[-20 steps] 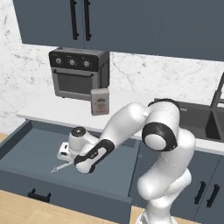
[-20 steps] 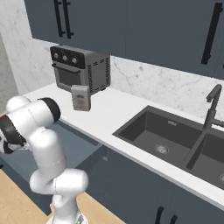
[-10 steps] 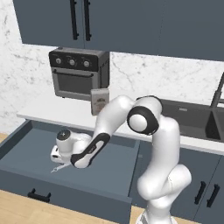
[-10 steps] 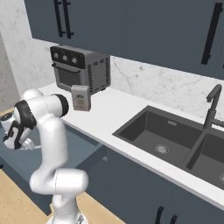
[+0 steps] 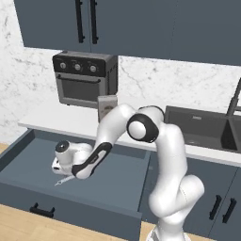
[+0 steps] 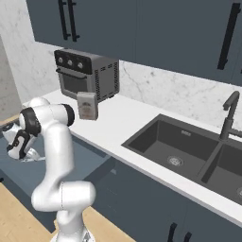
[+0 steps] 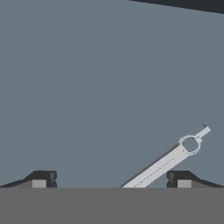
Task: Pick the tongs from the drawer and place it on the counter.
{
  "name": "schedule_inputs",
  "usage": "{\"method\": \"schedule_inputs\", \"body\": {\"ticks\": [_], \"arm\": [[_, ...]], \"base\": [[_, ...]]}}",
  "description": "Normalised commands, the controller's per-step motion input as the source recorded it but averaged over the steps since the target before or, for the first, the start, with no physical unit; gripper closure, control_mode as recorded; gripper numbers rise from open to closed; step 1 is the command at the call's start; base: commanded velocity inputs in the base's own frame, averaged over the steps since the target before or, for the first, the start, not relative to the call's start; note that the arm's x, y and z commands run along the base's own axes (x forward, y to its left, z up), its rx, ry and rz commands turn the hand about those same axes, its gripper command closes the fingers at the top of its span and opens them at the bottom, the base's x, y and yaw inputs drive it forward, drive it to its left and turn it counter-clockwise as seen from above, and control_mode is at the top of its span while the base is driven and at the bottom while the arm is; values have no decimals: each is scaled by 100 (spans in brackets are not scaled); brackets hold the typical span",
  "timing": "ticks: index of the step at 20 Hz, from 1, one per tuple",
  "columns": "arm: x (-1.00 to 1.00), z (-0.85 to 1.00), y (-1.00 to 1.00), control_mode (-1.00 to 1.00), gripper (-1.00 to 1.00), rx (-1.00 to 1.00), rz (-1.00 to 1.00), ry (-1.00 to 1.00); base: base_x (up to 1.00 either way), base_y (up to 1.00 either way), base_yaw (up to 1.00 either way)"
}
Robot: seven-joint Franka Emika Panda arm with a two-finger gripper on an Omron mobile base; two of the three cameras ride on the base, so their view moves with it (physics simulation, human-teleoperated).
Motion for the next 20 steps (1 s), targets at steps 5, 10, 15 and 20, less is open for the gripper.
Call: {"method": "schedule_inputs", "body": {"ticks": [5, 10, 15, 20], "arm": [[14, -38, -9, -100, -100, 0, -2, 2], [2, -41, -20, -100, -100, 0, -4, 3], [22, -12, -1, -100, -100, 3, -4, 0], [12, 5, 1, -100, -100, 2, -9, 0]], "base": [[0, 0, 0], [0, 0, 0], [0, 0, 0], [0, 0, 0]]}}
